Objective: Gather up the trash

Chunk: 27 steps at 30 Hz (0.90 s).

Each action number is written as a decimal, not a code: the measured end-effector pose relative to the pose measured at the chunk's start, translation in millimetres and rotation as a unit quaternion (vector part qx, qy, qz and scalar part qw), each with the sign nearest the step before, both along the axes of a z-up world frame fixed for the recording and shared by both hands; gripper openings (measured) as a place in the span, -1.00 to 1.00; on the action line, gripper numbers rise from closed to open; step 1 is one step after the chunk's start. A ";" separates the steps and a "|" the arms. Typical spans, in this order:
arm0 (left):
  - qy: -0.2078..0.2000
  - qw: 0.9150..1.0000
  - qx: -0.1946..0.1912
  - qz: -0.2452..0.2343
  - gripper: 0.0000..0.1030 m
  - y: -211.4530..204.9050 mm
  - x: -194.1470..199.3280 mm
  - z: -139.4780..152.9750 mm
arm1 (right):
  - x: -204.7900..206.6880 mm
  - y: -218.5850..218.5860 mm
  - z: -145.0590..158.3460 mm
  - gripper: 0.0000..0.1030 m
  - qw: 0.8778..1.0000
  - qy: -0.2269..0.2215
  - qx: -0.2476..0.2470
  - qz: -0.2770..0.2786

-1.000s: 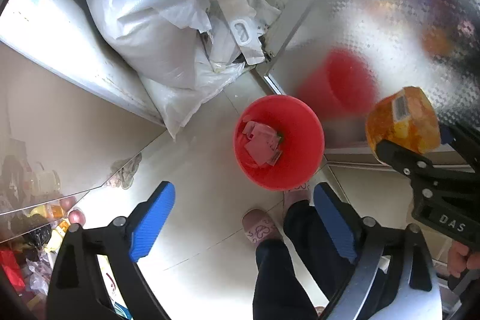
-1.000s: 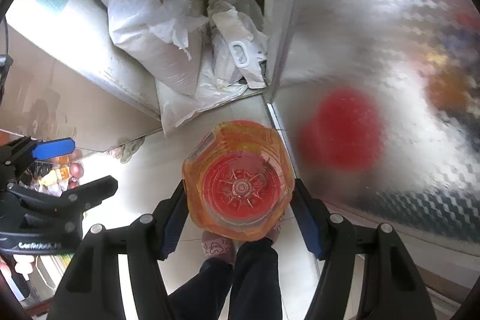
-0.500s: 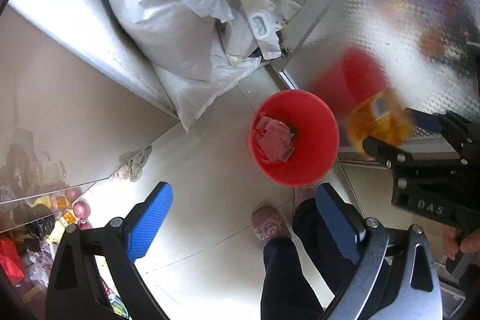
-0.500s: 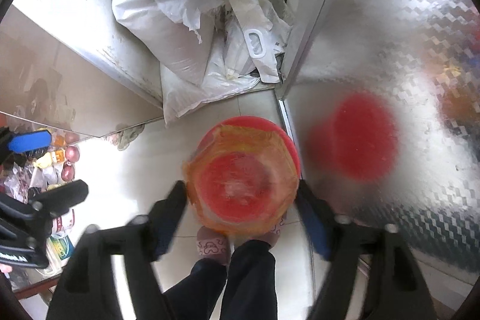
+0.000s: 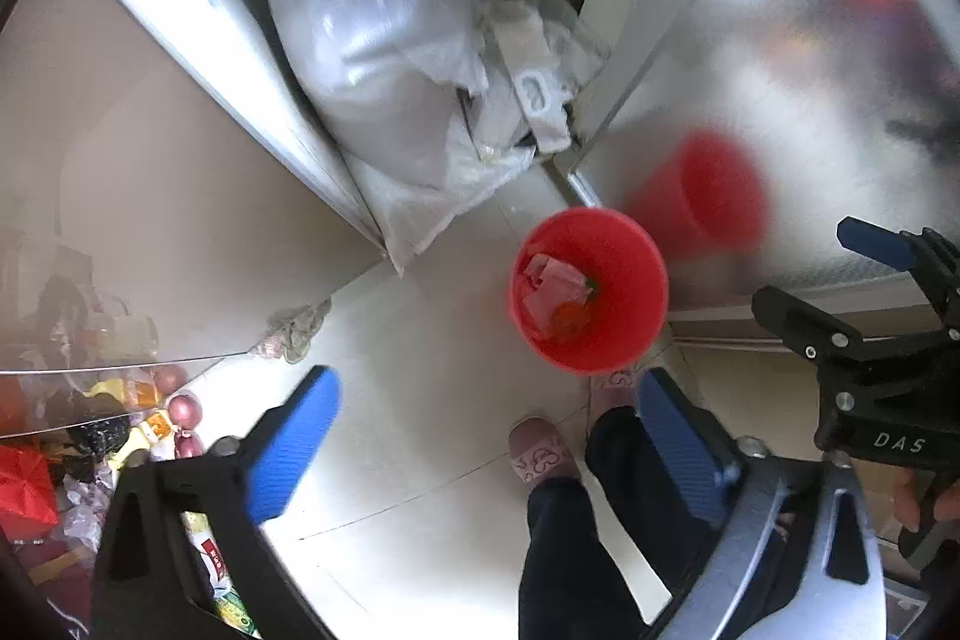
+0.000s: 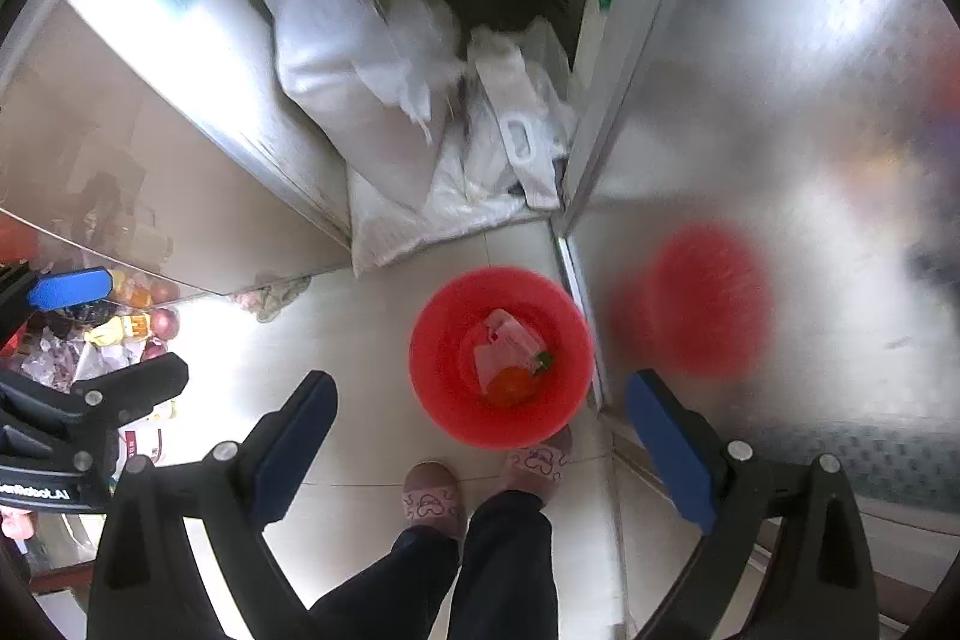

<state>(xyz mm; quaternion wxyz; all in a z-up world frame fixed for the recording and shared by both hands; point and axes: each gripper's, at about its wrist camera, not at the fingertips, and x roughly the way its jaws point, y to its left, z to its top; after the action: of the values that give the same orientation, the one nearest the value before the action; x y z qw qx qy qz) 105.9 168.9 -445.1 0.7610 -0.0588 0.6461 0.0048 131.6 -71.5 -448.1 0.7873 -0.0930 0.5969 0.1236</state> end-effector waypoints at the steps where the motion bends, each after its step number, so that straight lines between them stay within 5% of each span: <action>1: -0.008 1.000 -0.003 0.003 1.00 0.8 -2.3 17.7 | -1.8 1.2 16.2 0.88 1.000 -0.006 0.000 0.004; 13: -0.118 0.993 0.003 0.002 1.00 -12.1 -15.6 207.6 | -32.6 -9.1 219.9 0.88 0.994 -0.105 0.021 -0.002; 21: -0.169 0.984 -0.036 -0.043 1.00 -37.4 -10.4 288.0 | -51.6 -30.8 299.9 0.88 0.985 -0.172 0.016 -0.022; 27: -0.209 0.973 -0.008 -0.098 1.00 -60.5 4.9 331.3 | -52.8 -52.4 342.2 0.88 0.970 -0.233 0.024 -0.056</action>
<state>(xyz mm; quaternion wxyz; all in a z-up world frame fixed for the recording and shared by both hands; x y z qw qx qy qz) 110.8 108.4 -113.8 0.8754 -0.0005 0.4755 -0.0875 78.8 -123.9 -106.0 0.9125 -0.0664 0.3979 0.0685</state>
